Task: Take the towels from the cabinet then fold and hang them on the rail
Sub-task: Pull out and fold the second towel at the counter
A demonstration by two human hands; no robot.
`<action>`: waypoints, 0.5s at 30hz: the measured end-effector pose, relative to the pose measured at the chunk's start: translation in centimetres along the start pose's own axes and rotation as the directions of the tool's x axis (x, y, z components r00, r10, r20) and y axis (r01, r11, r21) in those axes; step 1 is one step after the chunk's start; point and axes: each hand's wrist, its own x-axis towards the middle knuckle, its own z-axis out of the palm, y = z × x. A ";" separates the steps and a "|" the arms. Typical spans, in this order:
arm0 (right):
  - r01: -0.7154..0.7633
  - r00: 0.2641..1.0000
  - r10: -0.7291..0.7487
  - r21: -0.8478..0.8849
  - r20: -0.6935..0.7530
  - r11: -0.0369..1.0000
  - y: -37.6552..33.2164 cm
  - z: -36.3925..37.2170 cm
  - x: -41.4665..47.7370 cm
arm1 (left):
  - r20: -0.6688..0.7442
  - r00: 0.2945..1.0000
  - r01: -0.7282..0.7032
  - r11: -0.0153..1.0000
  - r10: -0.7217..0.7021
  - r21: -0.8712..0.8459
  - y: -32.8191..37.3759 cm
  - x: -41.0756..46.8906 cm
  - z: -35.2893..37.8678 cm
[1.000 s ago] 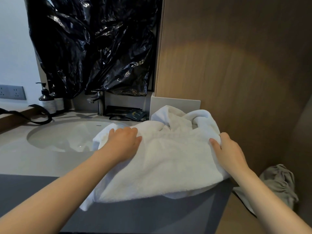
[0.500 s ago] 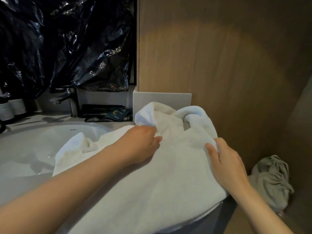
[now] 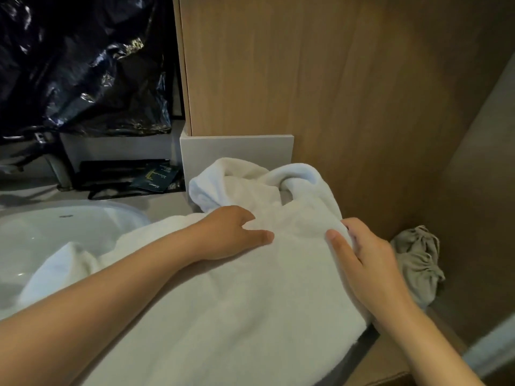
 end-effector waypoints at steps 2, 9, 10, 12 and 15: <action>0.008 1.000 -0.008 -0.005 0.010 1.000 -1.0 -0.5 0.2 | -0.012 1.000 0.005 0.997 -0.006 -0.076 0.0 -0.7 -0.3; -0.052 0.998 0.050 -0.057 -0.030 0.997 -8.0 -7.8 1.6 | 0.002 0.999 -0.037 0.984 0.038 -0.177 5.5 -2.7 -6.0; -0.062 0.997 0.059 -0.065 -0.041 0.996 -9.2 -9.2 1.9 | -0.001 0.999 -0.054 0.980 0.054 -0.190 6.6 -3.0 -7.0; -0.086 0.994 0.081 -0.072 -0.071 0.994 -11.6 -12.2 2.4 | -0.008 0.995 -0.100 0.970 0.100 -0.222 9.0 -3.7 -9.0; -0.119 0.986 0.105 -0.101 -0.131 0.988 -15.1 -16.4 3.3 | 0.000 0.986 -0.158 0.953 0.164 -0.258 12.4 -4.1 -12.1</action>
